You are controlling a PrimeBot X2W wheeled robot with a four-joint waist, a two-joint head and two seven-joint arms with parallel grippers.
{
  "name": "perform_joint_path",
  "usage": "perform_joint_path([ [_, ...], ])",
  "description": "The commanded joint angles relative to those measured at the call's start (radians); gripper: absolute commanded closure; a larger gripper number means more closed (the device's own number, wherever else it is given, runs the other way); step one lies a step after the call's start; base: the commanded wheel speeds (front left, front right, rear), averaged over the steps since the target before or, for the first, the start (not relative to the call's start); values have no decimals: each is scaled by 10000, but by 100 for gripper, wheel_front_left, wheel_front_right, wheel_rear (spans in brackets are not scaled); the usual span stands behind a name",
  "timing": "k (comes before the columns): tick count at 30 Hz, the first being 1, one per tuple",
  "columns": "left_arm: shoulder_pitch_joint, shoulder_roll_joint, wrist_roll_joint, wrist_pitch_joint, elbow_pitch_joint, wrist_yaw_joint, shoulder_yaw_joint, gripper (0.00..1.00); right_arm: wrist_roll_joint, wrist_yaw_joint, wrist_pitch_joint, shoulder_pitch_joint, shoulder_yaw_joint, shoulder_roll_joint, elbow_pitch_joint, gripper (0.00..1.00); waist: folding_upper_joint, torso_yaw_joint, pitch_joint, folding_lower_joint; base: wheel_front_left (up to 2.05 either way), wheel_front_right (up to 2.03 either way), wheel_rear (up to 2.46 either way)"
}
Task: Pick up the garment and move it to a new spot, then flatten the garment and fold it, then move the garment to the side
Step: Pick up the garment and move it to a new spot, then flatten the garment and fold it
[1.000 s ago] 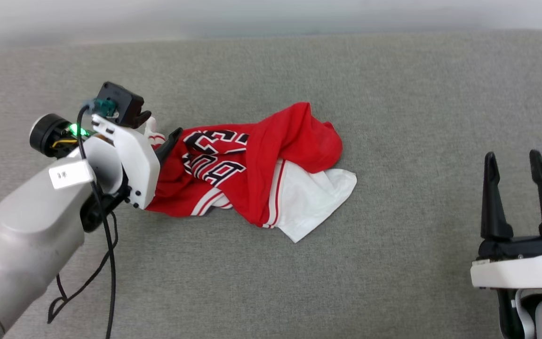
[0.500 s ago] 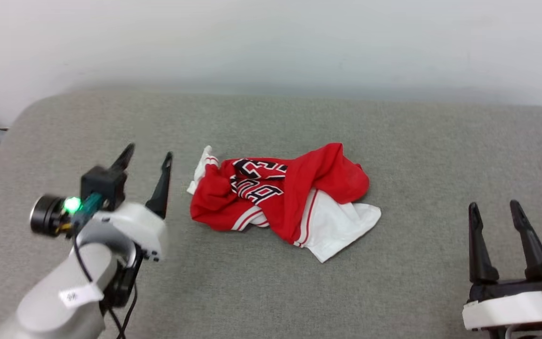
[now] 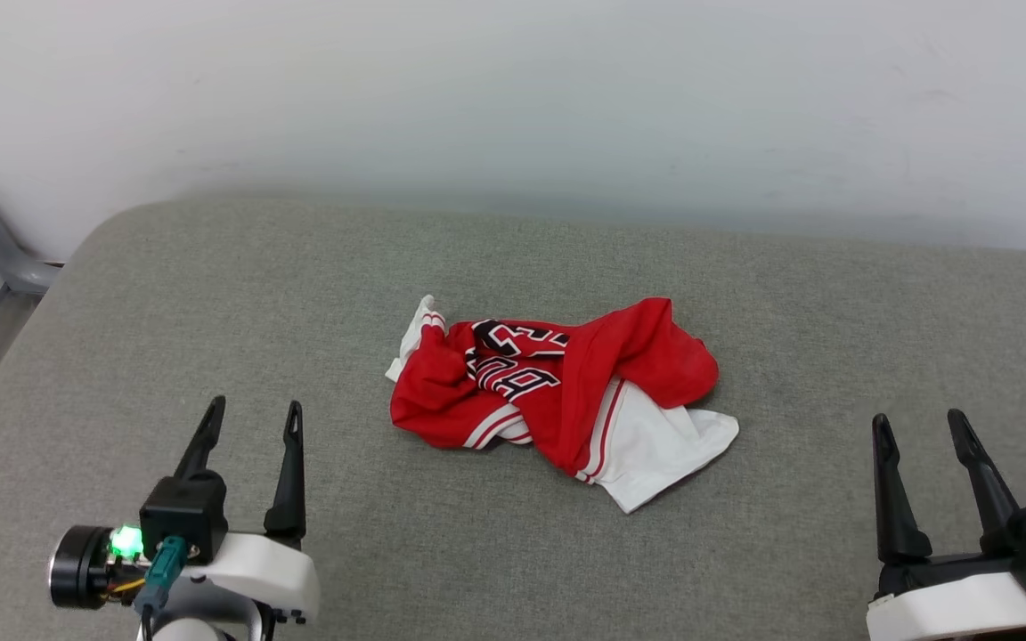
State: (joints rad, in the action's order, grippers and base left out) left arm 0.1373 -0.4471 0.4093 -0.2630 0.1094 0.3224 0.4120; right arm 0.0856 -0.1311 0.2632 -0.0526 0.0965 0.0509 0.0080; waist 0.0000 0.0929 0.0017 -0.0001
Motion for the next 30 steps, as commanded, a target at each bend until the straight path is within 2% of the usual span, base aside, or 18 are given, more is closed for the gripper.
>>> perform_joint_path([
  [1,-276,162,-186,-25,-50,-116,-198,0,13,7,24,-151,-22,-15,43,0,0,8,-14,1,0,0,0],
  [10,-1463,1482,-1471,-25,-69,-1056,-1531,0,123,7,24,-310,-144,-15,304,0,0,6,-142,1,0,0,0],
  [15,-1811,1997,-2017,-25,-177,-1497,-2181,0,174,7,24,-386,-156,-15,387,0,0,-20,-217,1,0,0,0],
  [21,-2066,2429,-2520,-26,-206,-1990,-2809,0,295,7,24,-477,-132,-15,493,0,0,-32,-291,1,0,0,0],
  [30,-2287,2887,-3083,-26,-319,-2483,-3410,0,405,7,24,-538,-141,-15,599,0,0,-63,-420,1,0,0,0],
])
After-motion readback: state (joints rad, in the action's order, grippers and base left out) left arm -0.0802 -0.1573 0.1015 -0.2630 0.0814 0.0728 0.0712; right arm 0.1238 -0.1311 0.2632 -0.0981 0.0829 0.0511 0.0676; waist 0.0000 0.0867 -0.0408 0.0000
